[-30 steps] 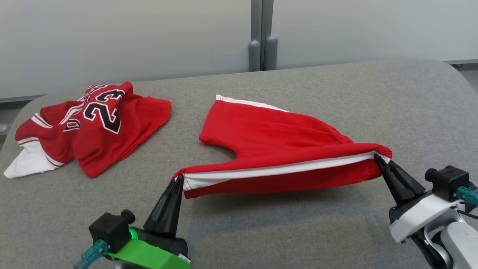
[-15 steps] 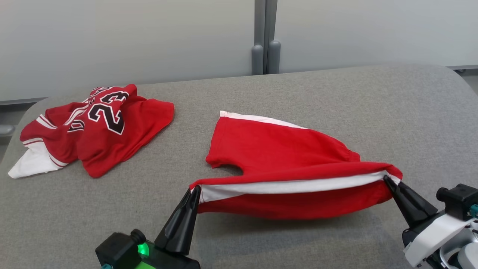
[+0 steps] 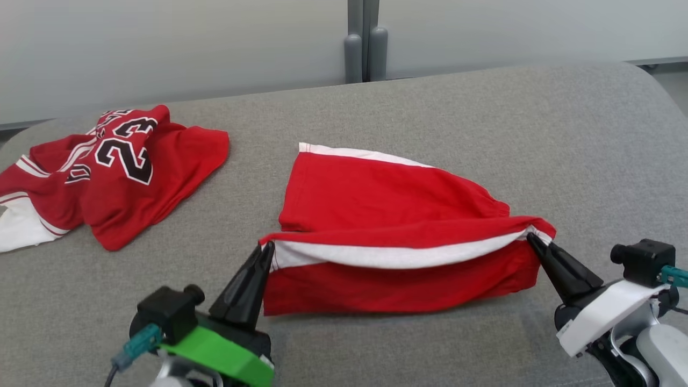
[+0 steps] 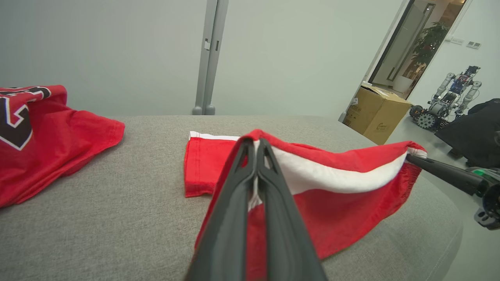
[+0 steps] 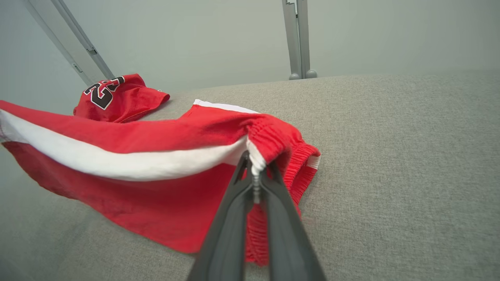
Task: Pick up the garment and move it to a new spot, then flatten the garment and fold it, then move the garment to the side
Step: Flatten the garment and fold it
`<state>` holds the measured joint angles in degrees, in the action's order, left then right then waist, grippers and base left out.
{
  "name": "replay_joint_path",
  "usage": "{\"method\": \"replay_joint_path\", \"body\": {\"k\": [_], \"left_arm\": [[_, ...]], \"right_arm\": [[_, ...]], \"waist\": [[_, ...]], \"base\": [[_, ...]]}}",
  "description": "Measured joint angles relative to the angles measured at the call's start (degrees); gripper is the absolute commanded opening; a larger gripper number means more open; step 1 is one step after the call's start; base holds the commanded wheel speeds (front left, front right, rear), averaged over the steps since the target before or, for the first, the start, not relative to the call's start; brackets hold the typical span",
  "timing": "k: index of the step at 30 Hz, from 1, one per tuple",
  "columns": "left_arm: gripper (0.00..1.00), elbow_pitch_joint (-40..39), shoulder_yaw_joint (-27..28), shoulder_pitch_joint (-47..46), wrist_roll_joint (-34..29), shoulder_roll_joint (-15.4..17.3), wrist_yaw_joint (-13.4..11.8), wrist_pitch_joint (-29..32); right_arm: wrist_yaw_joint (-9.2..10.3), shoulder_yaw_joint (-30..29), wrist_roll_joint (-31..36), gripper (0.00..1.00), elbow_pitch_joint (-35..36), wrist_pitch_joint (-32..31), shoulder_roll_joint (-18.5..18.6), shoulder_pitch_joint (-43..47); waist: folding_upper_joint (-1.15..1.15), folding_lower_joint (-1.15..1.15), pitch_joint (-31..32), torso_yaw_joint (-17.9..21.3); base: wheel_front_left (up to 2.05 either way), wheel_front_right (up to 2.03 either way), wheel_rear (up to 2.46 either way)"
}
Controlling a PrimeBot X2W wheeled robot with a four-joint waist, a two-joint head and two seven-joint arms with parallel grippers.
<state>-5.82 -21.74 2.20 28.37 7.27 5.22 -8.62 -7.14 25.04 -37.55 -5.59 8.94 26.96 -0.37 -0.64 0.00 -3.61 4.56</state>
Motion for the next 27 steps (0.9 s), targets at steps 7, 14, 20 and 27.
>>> {"method": "replay_joint_path", "body": {"k": [7, 14, 20, 27], "left_arm": [[0.0, 6.2, 1.2, -11.6, -0.9, 0.7, 0.1, 4.3], [0.0, 14.8, 2.9, -22.4, -1.2, 1.0, 0.1, 8.2], [0.0, 20.6, 3.2, -29.7, -2.4, 1.5, 0.1, 10.1], [0.0, 26.9, 2.9, -36.0, -4.1, 1.3, 0.1, 10.7]], "right_arm": [[0.0, -1.4, -2.4, 0.0, -3.4, -1.5, -1.9, -6.4], [0.0, 0.4, -5.0, 0.0, -7.2, -3.8, -6.3, -13.5], [0.01, 2.0, -5.4, 0.0, -10.9, -4.5, -9.8, -18.5], [0.01, 4.1, -5.5, 0.0, -14.9, -4.1, -12.7, -22.7]], "waist": [[0.0, 0.0, -3.8, 1.9], [0.0, 0.0, -8.2, 4.6], [0.0, 0.0, -12.1, 7.5], [0.0, 0.0, -16.4, 10.5]], "base": [[0.0, 0.0, 0.0], [0.0, 0.0, 0.0], [0.0, 0.0, 0.0], [0.0, 0.0, 0.0]]}}
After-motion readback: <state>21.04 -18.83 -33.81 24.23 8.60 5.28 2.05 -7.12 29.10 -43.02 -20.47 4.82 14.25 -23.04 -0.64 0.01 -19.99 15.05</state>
